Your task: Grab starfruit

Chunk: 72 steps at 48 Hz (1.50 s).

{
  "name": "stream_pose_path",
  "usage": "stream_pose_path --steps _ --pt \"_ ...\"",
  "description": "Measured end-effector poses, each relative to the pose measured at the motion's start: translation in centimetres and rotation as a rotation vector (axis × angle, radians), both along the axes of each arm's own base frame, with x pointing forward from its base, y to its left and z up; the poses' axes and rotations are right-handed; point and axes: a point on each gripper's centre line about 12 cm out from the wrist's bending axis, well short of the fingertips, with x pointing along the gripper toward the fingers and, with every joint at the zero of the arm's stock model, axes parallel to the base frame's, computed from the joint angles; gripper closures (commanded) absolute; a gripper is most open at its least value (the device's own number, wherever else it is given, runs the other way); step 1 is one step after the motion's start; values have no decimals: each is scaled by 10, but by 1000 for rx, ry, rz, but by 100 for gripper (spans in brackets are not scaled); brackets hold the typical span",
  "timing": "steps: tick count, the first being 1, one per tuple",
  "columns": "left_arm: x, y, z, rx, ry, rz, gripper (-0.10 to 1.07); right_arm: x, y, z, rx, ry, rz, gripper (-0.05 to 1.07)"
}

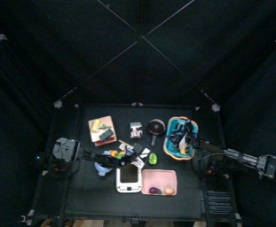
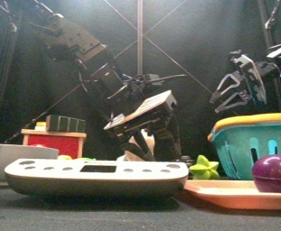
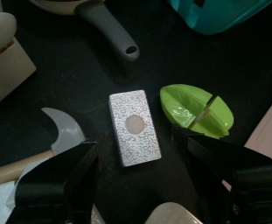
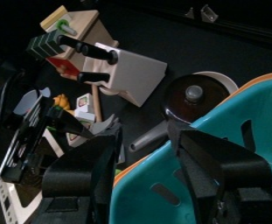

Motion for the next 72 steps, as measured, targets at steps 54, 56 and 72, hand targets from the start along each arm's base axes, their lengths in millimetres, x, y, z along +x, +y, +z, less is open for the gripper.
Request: stream_pose_path --steps 54,56,72 --pt "-117 25 69 233 -35 -90 4 34 46 47 336 -42 24 20" --pt "-121 26 71 245 -41 -96 4 37 53 51 373 -12 25 20" --pt "-157 32 94 290 -111 -114 4 55 104 49 645 192 -4 20"
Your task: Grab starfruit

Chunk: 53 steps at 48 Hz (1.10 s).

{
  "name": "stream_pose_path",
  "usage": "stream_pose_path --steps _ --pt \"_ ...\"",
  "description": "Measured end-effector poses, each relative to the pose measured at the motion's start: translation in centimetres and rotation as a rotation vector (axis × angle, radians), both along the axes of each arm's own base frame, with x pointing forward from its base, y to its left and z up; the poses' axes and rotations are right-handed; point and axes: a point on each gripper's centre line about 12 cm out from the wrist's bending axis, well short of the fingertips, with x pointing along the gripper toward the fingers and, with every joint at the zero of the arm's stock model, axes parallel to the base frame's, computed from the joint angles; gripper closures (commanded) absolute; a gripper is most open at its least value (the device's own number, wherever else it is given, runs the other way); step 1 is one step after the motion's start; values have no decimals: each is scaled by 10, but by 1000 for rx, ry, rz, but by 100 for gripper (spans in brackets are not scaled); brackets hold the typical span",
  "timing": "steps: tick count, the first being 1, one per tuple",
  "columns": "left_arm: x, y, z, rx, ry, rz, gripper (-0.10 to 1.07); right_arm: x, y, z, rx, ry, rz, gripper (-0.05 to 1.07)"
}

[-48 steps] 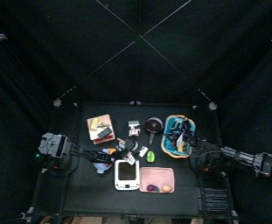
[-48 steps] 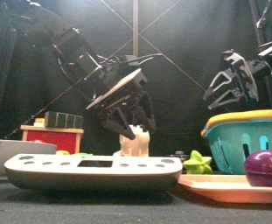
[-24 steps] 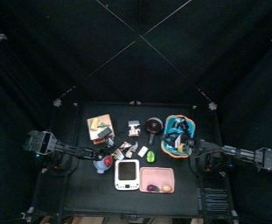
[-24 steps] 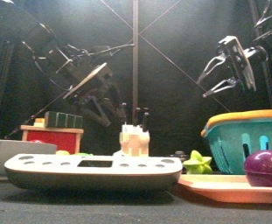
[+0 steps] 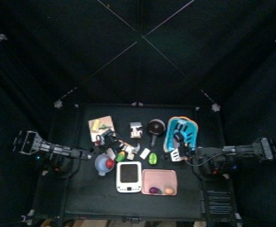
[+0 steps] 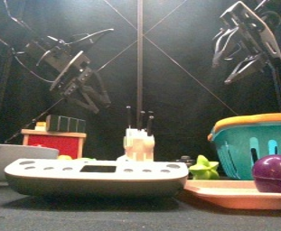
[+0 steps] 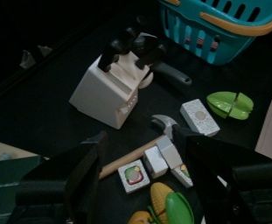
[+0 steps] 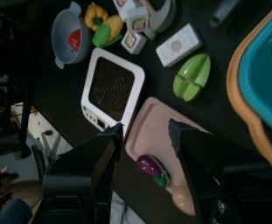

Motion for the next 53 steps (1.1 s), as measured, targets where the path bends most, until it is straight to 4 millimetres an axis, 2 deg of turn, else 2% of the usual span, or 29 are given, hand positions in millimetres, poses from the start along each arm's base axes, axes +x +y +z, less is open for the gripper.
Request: stream_pose_path --steps 9,23,33,39,53 --pt "-19 1 -6 -2 11 0 4 11 27 -15 83 67 6 20" --pt "-22 1 -5 -4 4 -2 4 22 52 -46 152 187 -29 20" --pt "-23 0 -7 -8 11 -9 4 40 67 -58 132 257 -9 20" --pt "-23 -2 -8 -17 13 -21 4 51 70 -64 86 308 -5 20" --pt "-22 -4 -9 -28 16 -36 4 70 61 -83 -91 422 -19 19"
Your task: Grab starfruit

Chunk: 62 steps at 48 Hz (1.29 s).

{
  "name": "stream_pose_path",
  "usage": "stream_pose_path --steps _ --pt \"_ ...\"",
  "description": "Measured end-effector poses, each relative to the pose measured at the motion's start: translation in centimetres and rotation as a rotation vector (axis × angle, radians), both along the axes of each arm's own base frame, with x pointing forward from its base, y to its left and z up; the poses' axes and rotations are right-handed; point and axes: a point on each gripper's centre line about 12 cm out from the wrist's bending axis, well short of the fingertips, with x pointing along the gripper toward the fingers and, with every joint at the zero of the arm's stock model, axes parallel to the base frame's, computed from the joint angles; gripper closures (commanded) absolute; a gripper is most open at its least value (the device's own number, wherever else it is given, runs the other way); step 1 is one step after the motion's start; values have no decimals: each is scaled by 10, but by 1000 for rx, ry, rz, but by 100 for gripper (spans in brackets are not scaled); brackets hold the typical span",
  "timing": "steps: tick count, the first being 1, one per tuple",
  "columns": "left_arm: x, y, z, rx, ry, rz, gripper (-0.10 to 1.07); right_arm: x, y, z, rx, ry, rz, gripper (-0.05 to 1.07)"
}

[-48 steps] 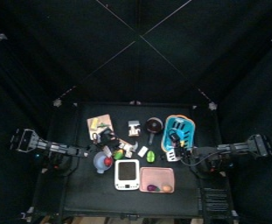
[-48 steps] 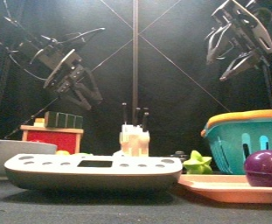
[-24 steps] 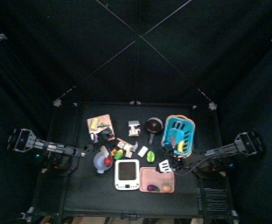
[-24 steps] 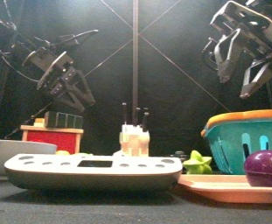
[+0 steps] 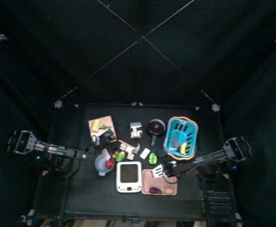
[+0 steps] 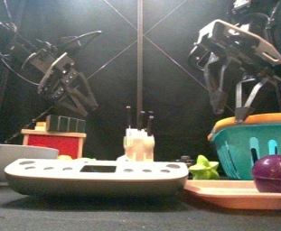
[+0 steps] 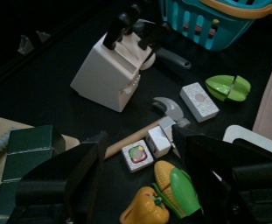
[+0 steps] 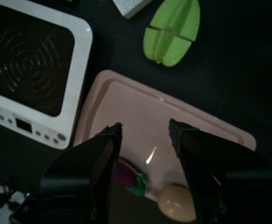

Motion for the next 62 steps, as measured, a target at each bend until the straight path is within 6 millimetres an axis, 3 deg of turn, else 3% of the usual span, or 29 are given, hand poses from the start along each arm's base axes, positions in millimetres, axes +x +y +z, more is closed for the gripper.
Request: stream_pose_path --steps 20,39,62 --pt "0 0 0 2 0 -3 4 24 -12 -39 -100 98 1 3" --pt "-1 0 -2 1 5 -2 4 34 -50 -60 -145 177 -90 3" --pt "-2 0 -3 -1 9 -2 4 36 -66 -75 -149 208 -119 3"
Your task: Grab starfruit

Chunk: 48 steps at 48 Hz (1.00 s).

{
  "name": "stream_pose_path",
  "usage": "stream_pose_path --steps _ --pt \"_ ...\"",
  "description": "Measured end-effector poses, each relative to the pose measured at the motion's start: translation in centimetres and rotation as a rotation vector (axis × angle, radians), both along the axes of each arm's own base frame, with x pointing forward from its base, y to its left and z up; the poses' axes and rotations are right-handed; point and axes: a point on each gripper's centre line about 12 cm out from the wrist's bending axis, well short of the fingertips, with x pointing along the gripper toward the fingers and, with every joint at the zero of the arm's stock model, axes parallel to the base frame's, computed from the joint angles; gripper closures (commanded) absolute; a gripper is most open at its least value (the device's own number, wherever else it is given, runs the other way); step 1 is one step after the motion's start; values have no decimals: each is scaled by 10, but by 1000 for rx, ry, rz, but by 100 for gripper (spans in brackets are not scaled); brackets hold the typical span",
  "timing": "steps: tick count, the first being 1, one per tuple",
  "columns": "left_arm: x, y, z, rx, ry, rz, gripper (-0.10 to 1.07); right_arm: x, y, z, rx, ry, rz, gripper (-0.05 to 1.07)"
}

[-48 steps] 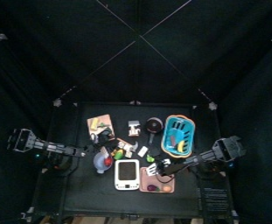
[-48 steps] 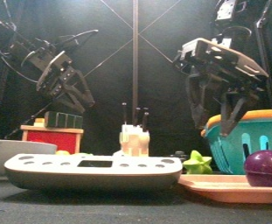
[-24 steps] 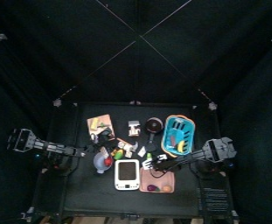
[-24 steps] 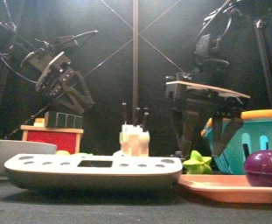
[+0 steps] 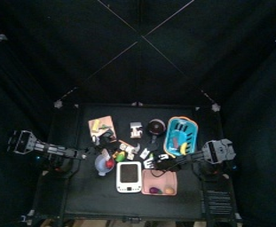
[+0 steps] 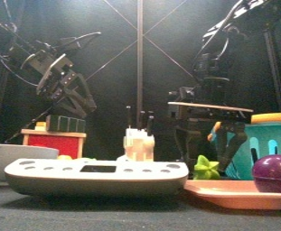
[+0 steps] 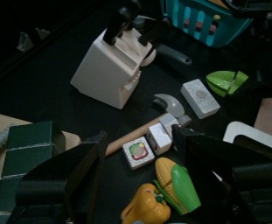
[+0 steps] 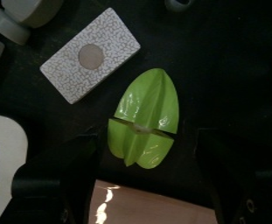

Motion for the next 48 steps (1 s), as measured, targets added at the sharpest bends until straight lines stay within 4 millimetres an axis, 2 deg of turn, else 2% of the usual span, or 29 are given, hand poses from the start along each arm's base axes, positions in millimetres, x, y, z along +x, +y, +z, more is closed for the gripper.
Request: stream_pose_path --steps 11,28,42,48 --pt "-1 0 -1 1 2 -1 4 4 -1 -5 10 -13 12 5" --pt "-1 0 -1 1 3 -1 4 4 0 -5 13 -14 11 25" --pt "-1 0 -1 0 5 0 4 5 0 -3 12 -7 1 26" --pt "-1 0 -1 0 5 0 4 5 -1 4 2 -3 -9 26"
